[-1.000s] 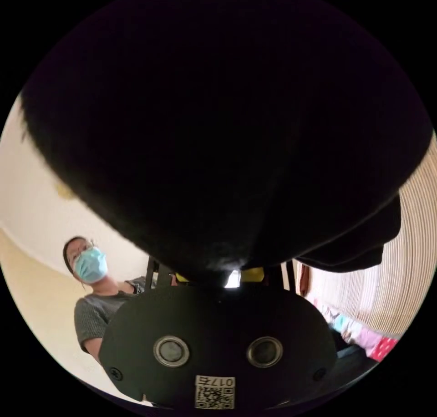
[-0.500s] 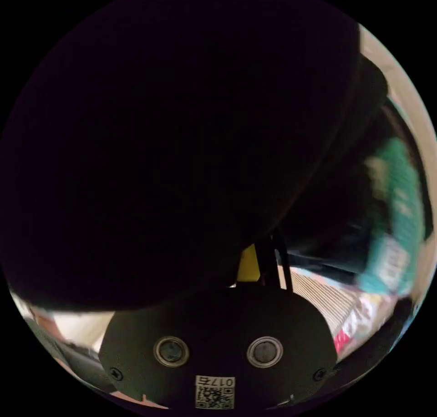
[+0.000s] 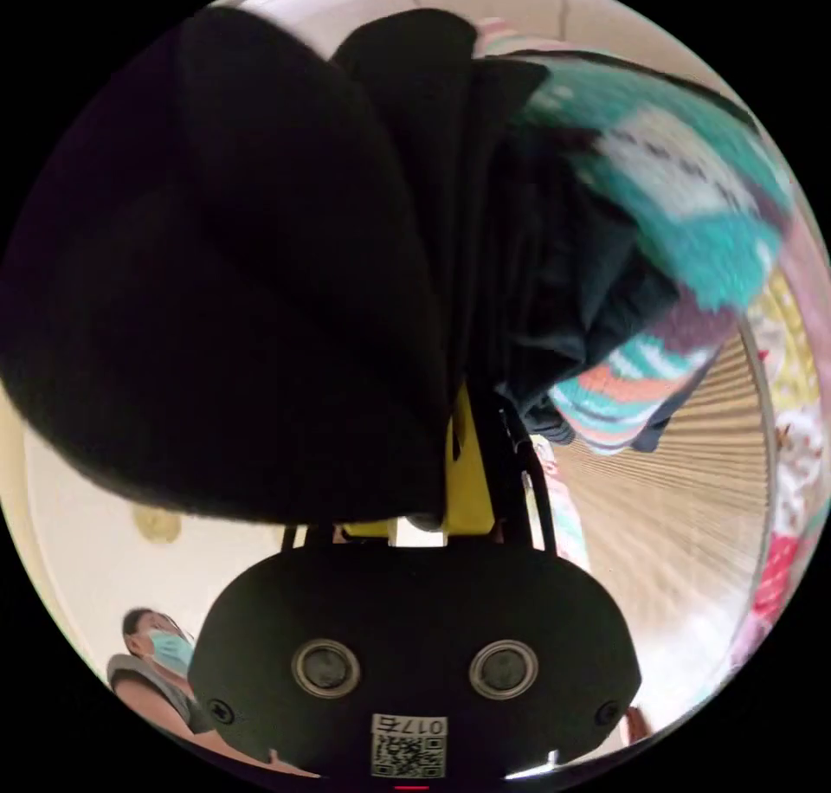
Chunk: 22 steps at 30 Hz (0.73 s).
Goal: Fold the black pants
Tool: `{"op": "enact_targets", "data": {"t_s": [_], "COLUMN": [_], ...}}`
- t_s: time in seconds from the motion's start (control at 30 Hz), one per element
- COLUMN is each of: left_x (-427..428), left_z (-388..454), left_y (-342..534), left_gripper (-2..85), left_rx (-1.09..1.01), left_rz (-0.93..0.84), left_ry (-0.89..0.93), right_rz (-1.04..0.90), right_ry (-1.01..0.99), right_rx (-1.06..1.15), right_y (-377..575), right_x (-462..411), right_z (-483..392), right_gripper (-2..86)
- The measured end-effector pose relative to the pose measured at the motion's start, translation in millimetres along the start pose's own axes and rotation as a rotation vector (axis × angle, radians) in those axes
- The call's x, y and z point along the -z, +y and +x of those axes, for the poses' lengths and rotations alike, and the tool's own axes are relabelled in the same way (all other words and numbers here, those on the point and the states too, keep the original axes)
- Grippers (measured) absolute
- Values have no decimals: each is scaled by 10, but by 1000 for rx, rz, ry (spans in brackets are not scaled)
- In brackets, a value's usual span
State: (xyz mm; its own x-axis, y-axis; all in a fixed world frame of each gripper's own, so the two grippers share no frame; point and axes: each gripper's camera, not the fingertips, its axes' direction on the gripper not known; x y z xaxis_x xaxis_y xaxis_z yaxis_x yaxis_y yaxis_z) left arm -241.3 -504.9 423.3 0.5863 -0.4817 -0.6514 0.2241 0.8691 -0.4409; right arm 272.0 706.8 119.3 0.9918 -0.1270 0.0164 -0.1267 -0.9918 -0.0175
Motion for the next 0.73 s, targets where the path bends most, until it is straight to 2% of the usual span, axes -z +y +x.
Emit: {"op": "enact_targets", "data": {"t_s": [0.13, 0.23, 0.33, 0.4, 0.5, 0.6, 0.67, 0.73], "left_x": [561, 792, 1098, 1321, 1664, 1975, 2141, 2339], "left_z": [-559, -1058, -1328, -1427, -1632, -1907, -2083, -2292], "left_y": [514, 907, 1335, 1585, 1950, 2230, 2305, 2367], "left_gripper": [24, 38, 48, 47, 51, 62, 76, 102], "left_rx": [80, 214, 198, 192, 259, 365, 390, 445], "left_rz": [137, 167, 302, 385, 488, 563, 560, 538], "left_ry": [20, -27, 152, 171, 74, -61, -109, -215], "right_rz": [-12, -55, 49, 39, -16, 69, 121, 83], "right_ry": [108, -23, -197, -236, -160, -188, -222, -192], "right_rx": [122, 39, -80, -6, 47, -78, -149, -140], "right_y": [-25, -29, 301, 538, 994, 1500, 1821, 1982], "right_x": [53, 206, 478, 651, 916, 1194, 1307, 1266], "right_z": [30, 311, 558, 560, 675, 1101, 1360, 1374], "right_gripper": [108, 116, 101, 73, 28, 14, 8, 7]}}
